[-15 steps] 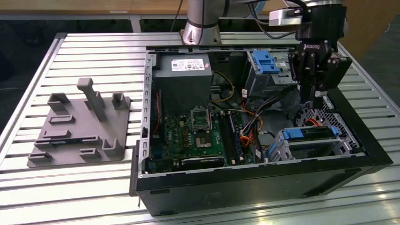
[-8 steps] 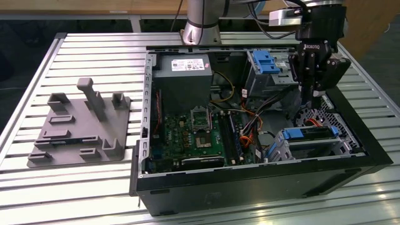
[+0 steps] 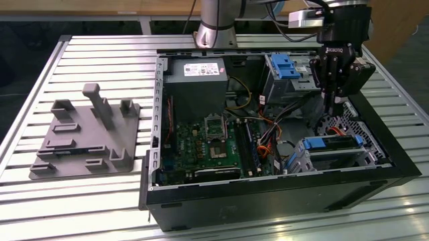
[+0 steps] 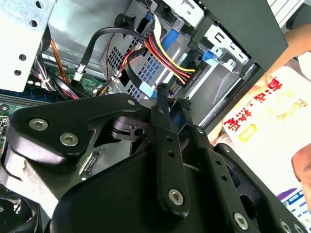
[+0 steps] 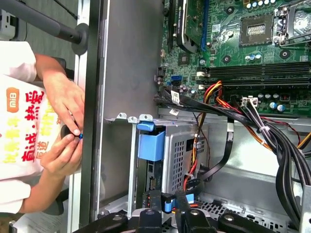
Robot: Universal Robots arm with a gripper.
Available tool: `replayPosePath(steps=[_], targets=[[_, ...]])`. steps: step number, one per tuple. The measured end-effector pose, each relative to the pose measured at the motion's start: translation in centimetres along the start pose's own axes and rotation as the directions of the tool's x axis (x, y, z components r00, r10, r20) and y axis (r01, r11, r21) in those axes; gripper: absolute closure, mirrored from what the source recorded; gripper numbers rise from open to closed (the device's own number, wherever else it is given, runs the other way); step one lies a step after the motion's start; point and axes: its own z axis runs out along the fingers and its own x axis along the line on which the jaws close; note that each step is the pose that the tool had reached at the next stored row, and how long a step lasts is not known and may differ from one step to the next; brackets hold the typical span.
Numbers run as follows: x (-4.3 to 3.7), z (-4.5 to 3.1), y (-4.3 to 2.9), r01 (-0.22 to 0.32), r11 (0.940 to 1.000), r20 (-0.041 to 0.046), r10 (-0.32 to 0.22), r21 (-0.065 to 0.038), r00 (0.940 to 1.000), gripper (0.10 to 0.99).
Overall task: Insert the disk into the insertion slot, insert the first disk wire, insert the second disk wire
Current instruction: 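Insert the second disk wire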
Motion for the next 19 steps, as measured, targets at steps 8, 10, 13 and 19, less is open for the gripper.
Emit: replayPosePath(steps=[8,10,13,19], targets=[[-0.01,0.07,0.0,0.0,1.0,-0.0016,0.0,0.0,1.0,0.906],[-0.01,0.1,0.01,0.0,1.0,-0.0017,0.0,0.0,1.0,0.906],[0.0,0.16,0.01,-0.001,1.0,-0.0016,0.001,-0.001,1.0,0.906],[0.12,0.32,0.02,-0.001,1.0,-0.0018,0.001,-0.001,1.0,0.937]])
